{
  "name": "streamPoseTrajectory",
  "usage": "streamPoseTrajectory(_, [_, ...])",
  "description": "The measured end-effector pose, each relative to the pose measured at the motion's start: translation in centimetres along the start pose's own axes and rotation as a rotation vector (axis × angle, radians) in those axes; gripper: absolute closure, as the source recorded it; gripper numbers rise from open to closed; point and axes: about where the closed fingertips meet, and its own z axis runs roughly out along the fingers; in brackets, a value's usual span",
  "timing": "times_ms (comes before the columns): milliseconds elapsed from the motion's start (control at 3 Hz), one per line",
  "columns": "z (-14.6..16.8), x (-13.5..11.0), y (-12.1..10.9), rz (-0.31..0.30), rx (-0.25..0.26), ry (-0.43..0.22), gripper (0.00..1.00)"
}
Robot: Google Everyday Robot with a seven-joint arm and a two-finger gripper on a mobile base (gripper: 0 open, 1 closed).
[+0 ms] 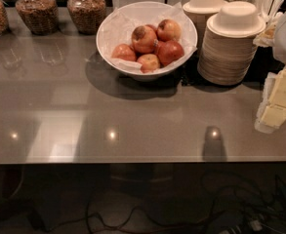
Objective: Pick apple from white bowl
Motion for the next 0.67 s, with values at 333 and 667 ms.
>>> streamPoseTrajectory(333, [0.00, 0.00, 0.00, 0.000, 0.000, 0.000, 0.00])
streamPoseTrajectory(667, [-0.11, -0.29, -0.40, 0.001, 0.024, -0.022, 0.00])
